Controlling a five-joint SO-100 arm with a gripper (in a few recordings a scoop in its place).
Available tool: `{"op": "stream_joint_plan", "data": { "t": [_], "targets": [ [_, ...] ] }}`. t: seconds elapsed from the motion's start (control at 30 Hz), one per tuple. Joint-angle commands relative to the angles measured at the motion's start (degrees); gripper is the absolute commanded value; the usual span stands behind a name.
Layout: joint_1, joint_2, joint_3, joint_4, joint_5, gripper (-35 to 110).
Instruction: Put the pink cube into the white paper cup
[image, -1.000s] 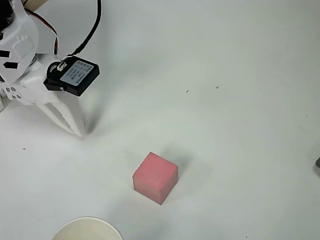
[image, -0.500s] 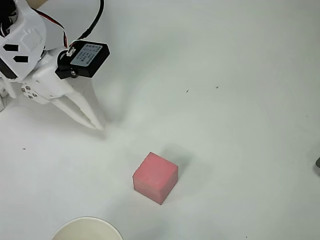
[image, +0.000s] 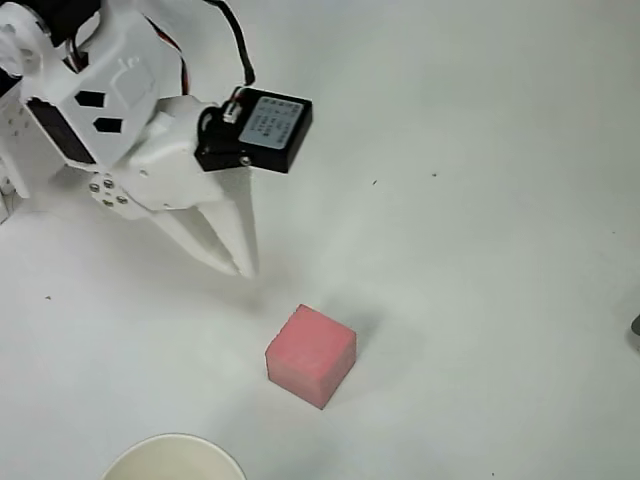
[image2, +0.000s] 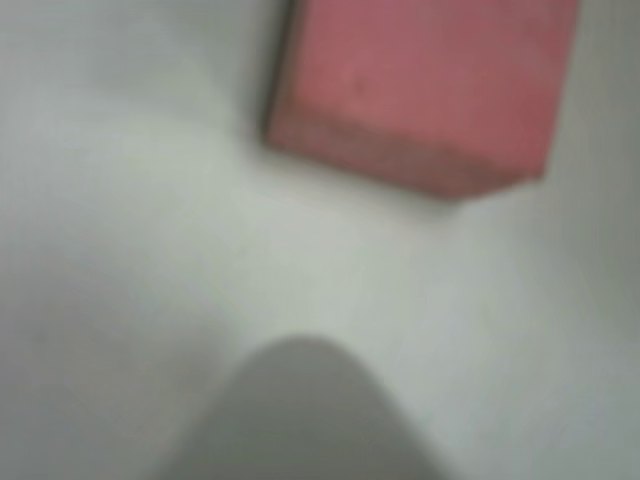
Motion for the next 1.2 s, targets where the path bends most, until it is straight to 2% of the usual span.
{"op": "stream_joint_plan", "data": {
  "t": [0.0,0.53,0.63,1.17],
  "targets": [
    [-0.18,-4.57,-11.69,-0.18,-1.58,0],
    [-0.35,-17.93,-22.06,-0.18,-2.29,23],
    [-0.44,-19.86,-24.52,-0.18,-3.08,31],
    [-1.14,-30.41,-33.13,-0.18,-4.39,35]
  ]
}}
